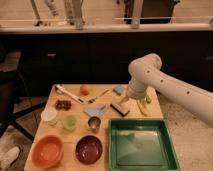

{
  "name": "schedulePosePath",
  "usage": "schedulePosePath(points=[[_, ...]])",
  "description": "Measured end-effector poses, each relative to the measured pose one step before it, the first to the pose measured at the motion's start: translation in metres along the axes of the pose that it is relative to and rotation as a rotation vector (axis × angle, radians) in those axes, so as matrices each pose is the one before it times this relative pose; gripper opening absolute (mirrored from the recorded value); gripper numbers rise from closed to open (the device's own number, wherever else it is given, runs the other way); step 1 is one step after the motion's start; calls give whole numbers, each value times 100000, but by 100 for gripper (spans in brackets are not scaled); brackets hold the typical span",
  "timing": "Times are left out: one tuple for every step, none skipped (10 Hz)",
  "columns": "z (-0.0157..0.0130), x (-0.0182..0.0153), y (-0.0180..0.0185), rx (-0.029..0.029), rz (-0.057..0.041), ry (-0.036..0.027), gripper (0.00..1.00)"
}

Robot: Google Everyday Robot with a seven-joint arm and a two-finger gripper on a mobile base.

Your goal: Place apple in paper cup

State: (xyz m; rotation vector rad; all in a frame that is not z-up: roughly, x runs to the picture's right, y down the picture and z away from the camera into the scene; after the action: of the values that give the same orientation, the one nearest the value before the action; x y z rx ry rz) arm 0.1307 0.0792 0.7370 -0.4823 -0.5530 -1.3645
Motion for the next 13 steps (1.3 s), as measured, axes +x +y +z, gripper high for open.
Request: schedulePosePath(points=[[271, 177, -961, -118, -2298, -160, 80], [451, 288, -1009, -73, -2581, -497, 80], [507, 57, -786, -1308, -2659, -1806, 80], [19, -11, -111, 221, -162, -225, 80], [57, 12, 175, -464, 48, 5, 80], [-31, -102, 215, -258, 269, -293, 80], [4, 24, -129, 7, -251, 0, 80], [11, 23, -168, 134, -212, 8, 80], [2, -10, 43, -24, 62, -20, 80], [10, 26, 0, 280, 96, 234, 80], [78, 62, -67, 780, -460, 378, 80], [465, 382, -144, 1099, -858, 6, 80], [788, 877, -1494, 1296, -2557, -444, 80]])
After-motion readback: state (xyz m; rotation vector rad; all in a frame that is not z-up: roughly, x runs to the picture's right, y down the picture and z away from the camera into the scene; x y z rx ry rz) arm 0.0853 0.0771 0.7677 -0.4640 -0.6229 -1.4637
